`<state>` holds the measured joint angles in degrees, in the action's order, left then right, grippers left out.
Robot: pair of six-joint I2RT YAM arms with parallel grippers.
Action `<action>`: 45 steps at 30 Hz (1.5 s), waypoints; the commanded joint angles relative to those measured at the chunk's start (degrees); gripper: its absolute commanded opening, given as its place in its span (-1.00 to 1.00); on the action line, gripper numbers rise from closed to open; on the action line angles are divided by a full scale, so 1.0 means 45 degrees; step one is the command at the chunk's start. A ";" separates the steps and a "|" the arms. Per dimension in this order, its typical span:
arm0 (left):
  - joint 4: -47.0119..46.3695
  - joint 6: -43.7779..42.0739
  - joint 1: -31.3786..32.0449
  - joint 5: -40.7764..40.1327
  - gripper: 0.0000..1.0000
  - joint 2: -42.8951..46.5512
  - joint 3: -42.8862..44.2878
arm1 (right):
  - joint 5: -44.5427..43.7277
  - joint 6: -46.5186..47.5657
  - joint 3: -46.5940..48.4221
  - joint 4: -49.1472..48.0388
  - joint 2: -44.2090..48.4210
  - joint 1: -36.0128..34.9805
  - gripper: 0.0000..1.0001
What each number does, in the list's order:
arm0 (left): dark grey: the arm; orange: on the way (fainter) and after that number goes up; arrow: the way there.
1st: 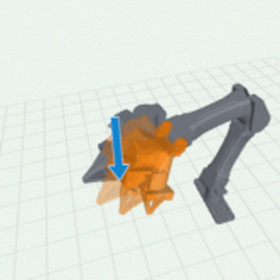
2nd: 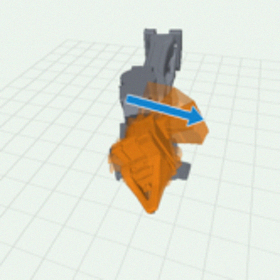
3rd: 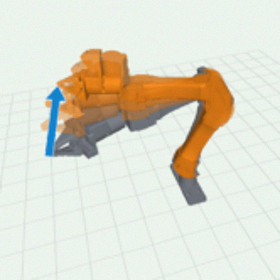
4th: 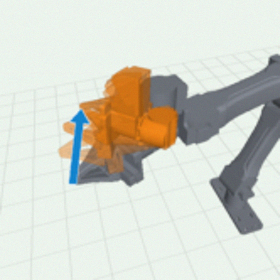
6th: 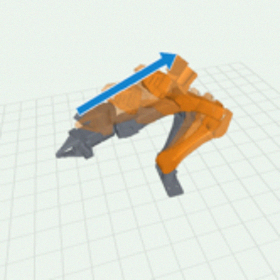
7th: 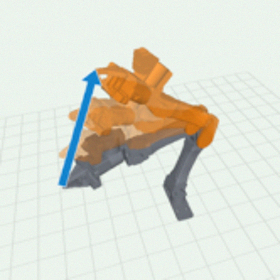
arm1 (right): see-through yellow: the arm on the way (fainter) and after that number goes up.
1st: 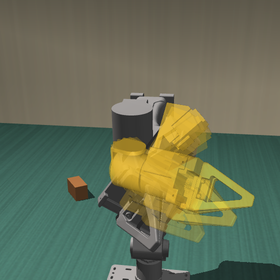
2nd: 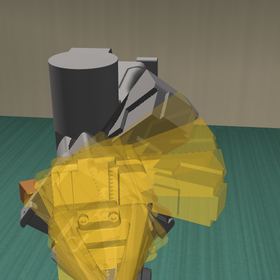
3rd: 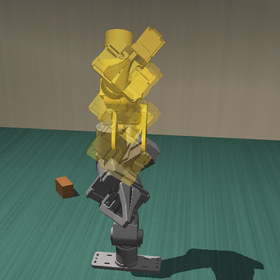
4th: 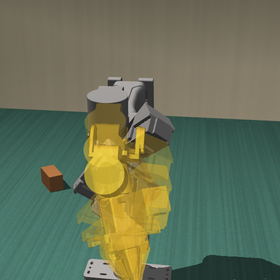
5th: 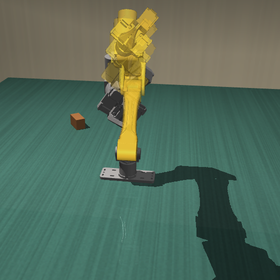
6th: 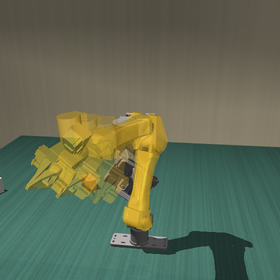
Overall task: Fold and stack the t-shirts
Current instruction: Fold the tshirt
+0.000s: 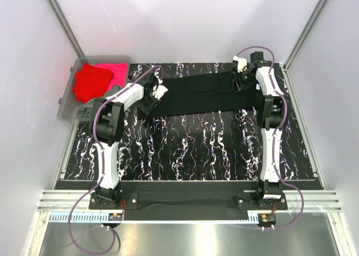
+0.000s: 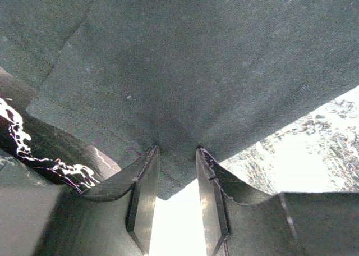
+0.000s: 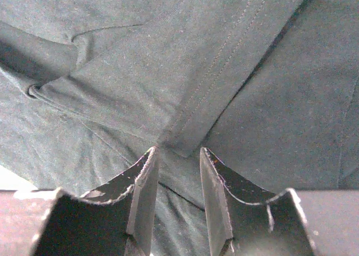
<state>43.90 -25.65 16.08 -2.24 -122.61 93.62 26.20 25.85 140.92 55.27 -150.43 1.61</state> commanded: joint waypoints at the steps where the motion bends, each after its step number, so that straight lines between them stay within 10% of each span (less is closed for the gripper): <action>1: -0.0009 -0.0101 0.0060 -0.0303 -0.25 -0.0118 0.0191 | 0.0351 -0.0119 0.0520 0.0102 0.0402 -0.0103 -0.16; 10: 0.0010 -0.0179 0.0177 -0.0459 -0.25 -0.0059 0.0132 | 0.0740 -0.0157 0.0714 0.0180 0.0342 -0.0122 -0.98; 23: -0.0009 -0.0238 0.0314 -0.0537 -0.25 0.0253 -0.0180 | 0.0841 -0.0060 0.3701 -0.0698 -0.0573 -0.1780 -1.00; 28: 0.0010 -0.0355 0.0431 -0.0693 -0.26 0.0488 -0.0317 | 0.0410 -0.0895 0.4699 -0.1557 -0.0635 -0.2525 -0.88; 32: -0.0009 -0.0355 0.0451 -0.0674 -0.24 0.0489 -0.0278 | -0.0605 -0.0881 0.3512 -0.1598 0.0439 -0.2175 0.05; 45: -0.0009 -0.0315 0.0685 -0.0654 -0.21 0.0156 -0.0083 | 0.0174 -0.0216 -0.1297 -0.1071 0.2453 -0.0025 -0.10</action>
<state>43.83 -26.94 18.70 -5.04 -122.43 93.14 25.93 23.49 135.50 50.09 -144.73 3.57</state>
